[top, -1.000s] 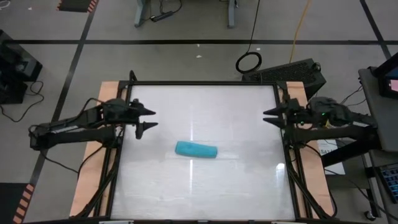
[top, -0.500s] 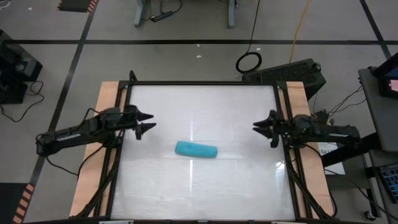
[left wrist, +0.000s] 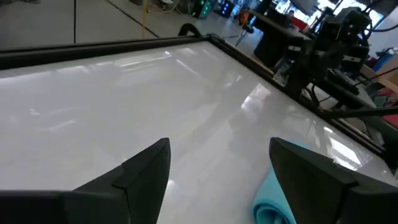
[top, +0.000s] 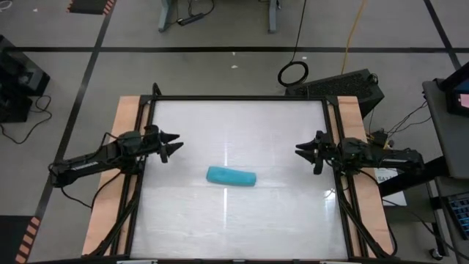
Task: Roll towel
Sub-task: Return to Home Position
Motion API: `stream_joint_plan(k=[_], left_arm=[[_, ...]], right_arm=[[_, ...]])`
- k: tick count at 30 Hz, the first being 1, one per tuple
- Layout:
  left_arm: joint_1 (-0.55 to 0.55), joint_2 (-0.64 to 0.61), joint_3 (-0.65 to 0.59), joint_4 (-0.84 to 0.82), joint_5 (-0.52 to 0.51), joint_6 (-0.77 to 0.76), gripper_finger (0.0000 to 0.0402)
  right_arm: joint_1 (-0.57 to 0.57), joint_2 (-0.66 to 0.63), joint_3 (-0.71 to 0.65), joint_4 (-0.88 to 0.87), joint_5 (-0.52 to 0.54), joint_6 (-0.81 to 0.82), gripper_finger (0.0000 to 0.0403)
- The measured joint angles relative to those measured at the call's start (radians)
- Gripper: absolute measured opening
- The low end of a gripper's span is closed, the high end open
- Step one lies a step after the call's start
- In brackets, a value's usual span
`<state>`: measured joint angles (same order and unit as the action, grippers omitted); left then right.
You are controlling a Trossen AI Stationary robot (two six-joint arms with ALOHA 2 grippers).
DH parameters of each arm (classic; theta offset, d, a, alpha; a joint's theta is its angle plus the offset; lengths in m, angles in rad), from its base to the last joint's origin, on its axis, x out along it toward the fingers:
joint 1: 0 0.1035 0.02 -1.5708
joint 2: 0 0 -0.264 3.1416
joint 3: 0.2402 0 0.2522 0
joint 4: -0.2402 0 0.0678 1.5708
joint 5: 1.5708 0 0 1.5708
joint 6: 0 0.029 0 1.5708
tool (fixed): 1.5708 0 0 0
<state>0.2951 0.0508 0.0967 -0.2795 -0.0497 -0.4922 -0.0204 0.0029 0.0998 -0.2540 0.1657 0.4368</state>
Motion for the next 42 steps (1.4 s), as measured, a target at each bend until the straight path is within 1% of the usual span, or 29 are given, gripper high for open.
stream_joint_plan(k=[6, 42], left_arm=[[0.0, 0.0, 0.001, -0.011, 0.012, 0.0, 0.0279], [0.0, 0.0, 0.0, -0.013, 0.019, 0.002, 0.0279]], right_arm=[[0.0, 0.0, 0.0, -0.002, 0.016, -0.011, 0.0125], [0.0, 0.0, 0.0, -0.002, 0.016, -0.011, 0.0125]])
